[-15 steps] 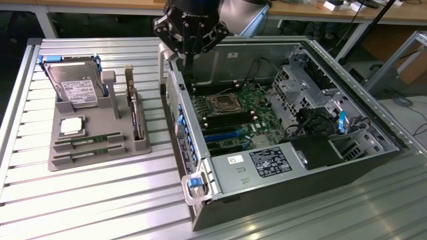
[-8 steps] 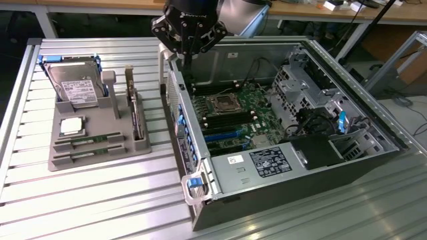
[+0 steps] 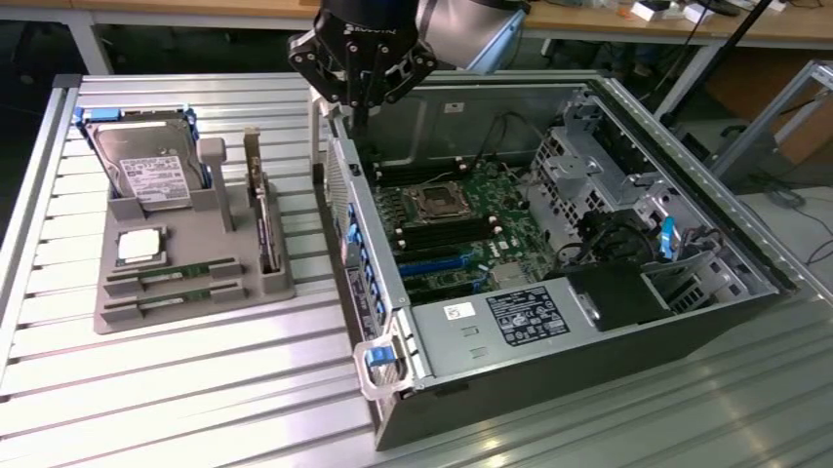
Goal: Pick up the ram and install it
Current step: 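Reach for the ram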
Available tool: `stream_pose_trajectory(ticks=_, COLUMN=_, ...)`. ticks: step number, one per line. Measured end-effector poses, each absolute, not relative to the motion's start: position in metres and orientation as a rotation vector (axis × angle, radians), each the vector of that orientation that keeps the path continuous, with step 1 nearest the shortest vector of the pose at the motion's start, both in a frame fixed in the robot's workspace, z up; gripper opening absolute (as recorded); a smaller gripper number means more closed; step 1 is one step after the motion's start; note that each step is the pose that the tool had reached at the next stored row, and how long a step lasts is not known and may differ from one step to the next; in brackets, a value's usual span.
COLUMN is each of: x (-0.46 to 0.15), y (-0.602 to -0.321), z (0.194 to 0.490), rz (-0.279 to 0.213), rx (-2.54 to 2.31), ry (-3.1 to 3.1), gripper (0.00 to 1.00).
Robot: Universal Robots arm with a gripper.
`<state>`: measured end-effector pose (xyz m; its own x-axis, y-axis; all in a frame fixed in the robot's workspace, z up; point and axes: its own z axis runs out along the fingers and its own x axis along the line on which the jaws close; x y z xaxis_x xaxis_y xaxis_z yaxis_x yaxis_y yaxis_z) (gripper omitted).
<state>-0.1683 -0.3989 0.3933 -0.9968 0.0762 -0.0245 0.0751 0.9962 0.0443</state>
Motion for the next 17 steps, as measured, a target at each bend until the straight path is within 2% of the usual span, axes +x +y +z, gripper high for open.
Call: stream_pose_trajectory(ticks=17, x=-0.1769, y=-0.3989, z=0.3933, rz=0.068, rx=0.118, ry=3.112, gripper=0.1)
